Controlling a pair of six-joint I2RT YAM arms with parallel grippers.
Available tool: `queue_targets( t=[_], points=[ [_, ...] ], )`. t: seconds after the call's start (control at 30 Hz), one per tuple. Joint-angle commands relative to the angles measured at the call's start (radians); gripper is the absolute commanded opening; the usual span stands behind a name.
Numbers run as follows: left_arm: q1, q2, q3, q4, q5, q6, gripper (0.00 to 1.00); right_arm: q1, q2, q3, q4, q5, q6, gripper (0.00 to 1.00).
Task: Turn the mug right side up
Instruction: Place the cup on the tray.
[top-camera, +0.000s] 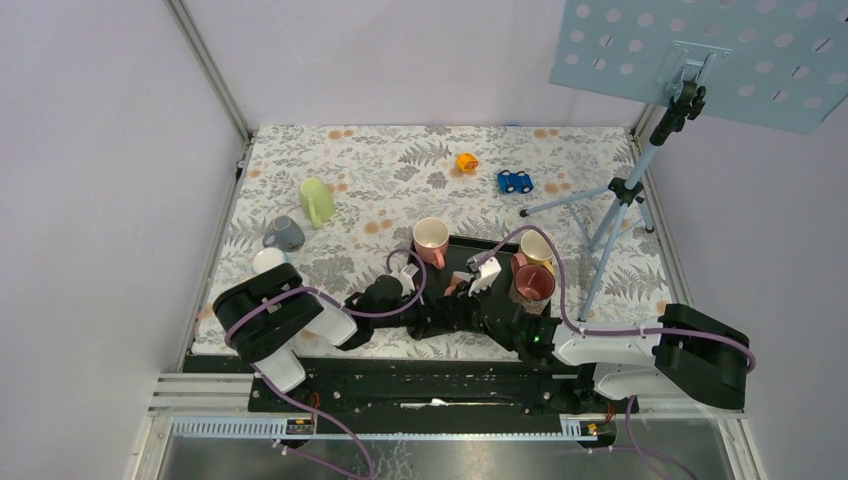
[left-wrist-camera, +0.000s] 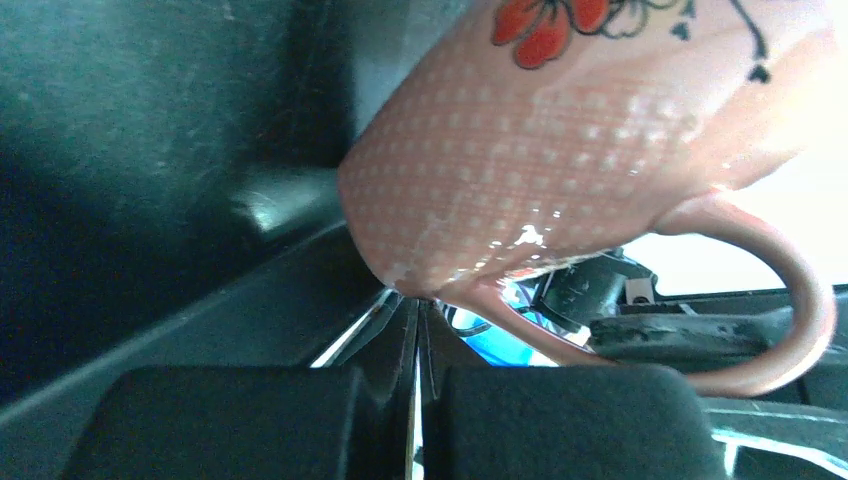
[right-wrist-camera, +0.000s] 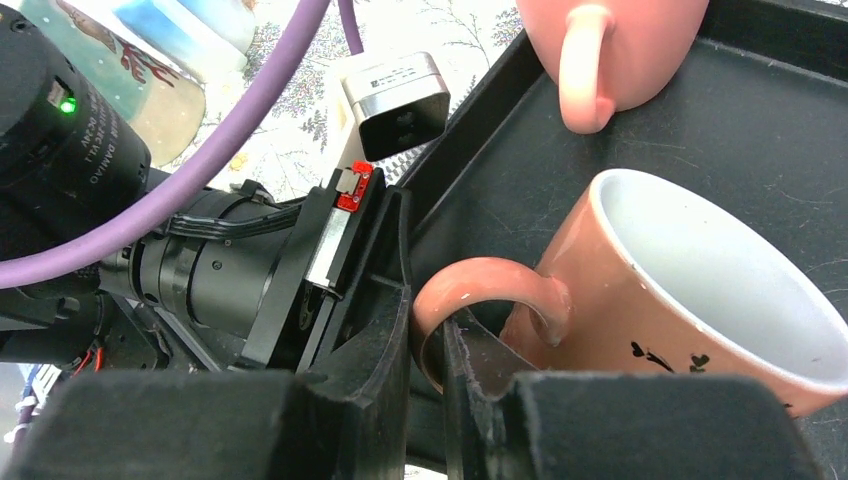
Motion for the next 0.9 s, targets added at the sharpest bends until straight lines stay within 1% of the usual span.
queue_targets(
  t=[0.0,0.13,0.23,0.37,0.63,0.87],
  points=[
    [0.022,0.005,0.022,0.005,-0.098,0.025,0.0,0.051,0.035,-0.006,0.026,0.004,0.019,0.08],
    [0.03,0.019,0.032,0.03,-0.097,0.022,0.0,0.053,0.055,0.001,0.03,0.026,0.012,0.07],
    [0.047,0.04,0.023,0.084,-0.086,0.003,0.0,0.053,0.062,0.008,0.019,0.048,0.0,0.07],
    [0.071,0.06,0.031,0.122,-0.058,-0.003,0.0,0.053,0.086,0.011,0.022,0.052,-0.015,0.04],
    [0.086,0.054,0.067,0.112,-0.032,-0.017,0.0,0.056,0.132,0.018,0.043,0.053,-0.019,0.03],
    [0.1,0.054,0.087,0.136,0.0,-0.069,0.0,0.056,0.182,0.025,0.079,0.078,-0.024,0.03]
  ],
)
